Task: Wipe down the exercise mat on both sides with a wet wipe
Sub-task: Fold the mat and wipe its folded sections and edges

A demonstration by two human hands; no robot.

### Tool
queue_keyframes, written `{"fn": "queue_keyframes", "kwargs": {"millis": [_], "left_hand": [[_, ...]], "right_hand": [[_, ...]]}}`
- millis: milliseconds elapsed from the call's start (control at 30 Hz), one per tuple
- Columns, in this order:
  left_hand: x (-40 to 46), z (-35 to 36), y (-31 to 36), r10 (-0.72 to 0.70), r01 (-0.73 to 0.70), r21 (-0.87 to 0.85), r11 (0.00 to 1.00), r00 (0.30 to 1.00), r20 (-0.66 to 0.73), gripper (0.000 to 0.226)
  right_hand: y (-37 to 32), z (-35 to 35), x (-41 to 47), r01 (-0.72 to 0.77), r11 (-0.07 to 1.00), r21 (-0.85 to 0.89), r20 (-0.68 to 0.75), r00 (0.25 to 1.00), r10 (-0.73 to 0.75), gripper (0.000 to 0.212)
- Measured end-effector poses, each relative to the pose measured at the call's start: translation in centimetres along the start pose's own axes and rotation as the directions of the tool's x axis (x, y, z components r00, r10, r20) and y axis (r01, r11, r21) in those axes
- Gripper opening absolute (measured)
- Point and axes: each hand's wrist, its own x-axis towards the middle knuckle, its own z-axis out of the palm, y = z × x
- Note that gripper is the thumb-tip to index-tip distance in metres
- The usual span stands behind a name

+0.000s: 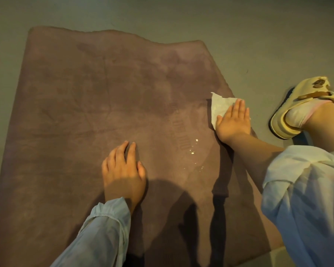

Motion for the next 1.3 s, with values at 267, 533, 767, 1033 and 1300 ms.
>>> {"fn": "queue_keyframes", "kwargs": {"millis": [267,533,767,1033,1300], "left_hand": [[0.0,0.1,0.0,0.004,-0.004,-0.001,1.0,1.0,-0.015,0.047],[-0.1,0.2,-0.2,0.005,-0.005,0.029,1.0,1.0,-0.002,0.048],[0.1,-0.1,-0.1,-0.03,0.027,0.04,0.999,0.996,0.083,0.053],[0.2,-0.4,0.3,-0.067,0.067,0.002,0.998,0.991,0.115,0.051],[0.1,-0.2,0.2,-0.046,0.046,-0.012,0.999,0.998,0.05,0.053]], "right_hand": [[0.7,0.4,0.1,0.051,0.973,0.224,0.067,0.996,-0.067,0.077],[-4.9,-0.2,0.0,0.163,0.927,0.337,-0.014,0.986,-0.168,0.052],[-10.4,0.4,-6.0,0.627,0.724,0.287,-0.05,0.764,-0.643,0.054],[-3.0,0.4,-2.8,0.37,0.901,0.226,-0.009,0.926,-0.378,0.06],[2.5,1.7,-3.4,0.104,0.94,0.323,-0.062,0.994,-0.089,0.053]]}}
